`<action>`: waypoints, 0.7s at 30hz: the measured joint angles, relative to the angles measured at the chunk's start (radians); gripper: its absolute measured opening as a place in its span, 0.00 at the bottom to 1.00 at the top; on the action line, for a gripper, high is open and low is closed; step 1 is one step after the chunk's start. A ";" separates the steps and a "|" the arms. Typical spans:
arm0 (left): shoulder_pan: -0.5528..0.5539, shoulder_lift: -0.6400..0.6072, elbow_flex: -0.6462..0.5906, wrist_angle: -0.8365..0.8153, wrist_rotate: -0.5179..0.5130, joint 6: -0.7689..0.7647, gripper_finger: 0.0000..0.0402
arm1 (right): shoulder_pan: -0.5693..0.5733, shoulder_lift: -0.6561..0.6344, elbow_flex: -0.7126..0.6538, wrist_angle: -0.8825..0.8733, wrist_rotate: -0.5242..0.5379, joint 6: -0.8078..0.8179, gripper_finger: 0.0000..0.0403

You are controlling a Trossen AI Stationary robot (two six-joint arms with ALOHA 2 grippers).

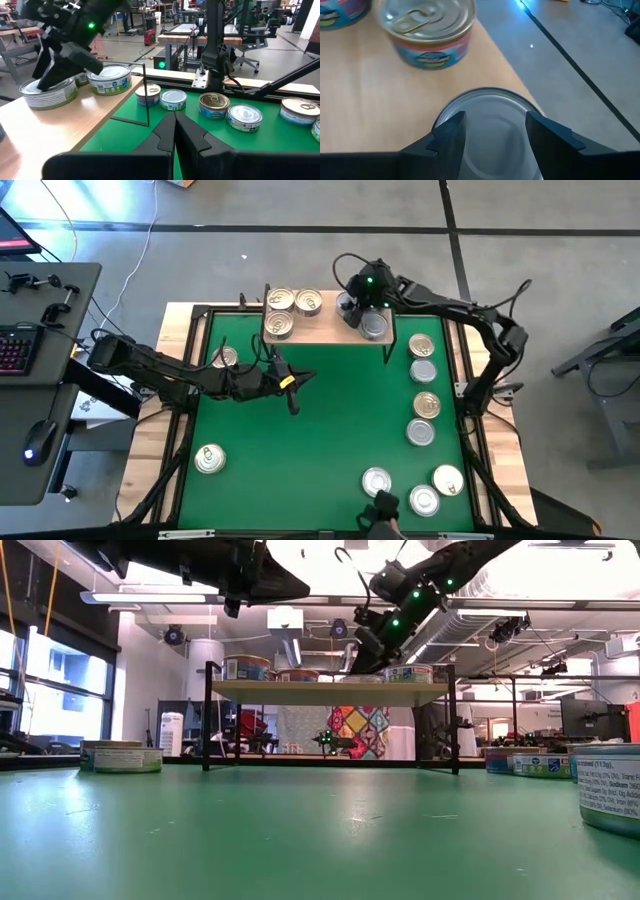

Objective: Stack canned seafood by type on shelf
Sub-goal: Adjust the green tuna can on the shelf, then put the green tuna can on the shelf aligned with the other green tuna can

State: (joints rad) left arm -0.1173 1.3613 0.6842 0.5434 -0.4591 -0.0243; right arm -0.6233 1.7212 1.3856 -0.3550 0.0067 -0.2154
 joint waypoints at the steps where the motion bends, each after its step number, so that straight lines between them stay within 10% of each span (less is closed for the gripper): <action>1: 0.000 0.000 0.000 0.000 0.000 0.003 0.00 | -0.005 0.007 0.008 0.002 0.000 -0.001 0.49; 21: -0.006 0.000 0.000 -0.003 0.000 0.010 0.00 | 0.043 -0.130 -0.001 0.039 0.002 -0.025 0.49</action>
State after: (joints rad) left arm -0.1236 1.3613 0.6842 0.5409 -0.4595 -0.0147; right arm -0.5798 1.5915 1.3846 -0.3163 0.0082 -0.2399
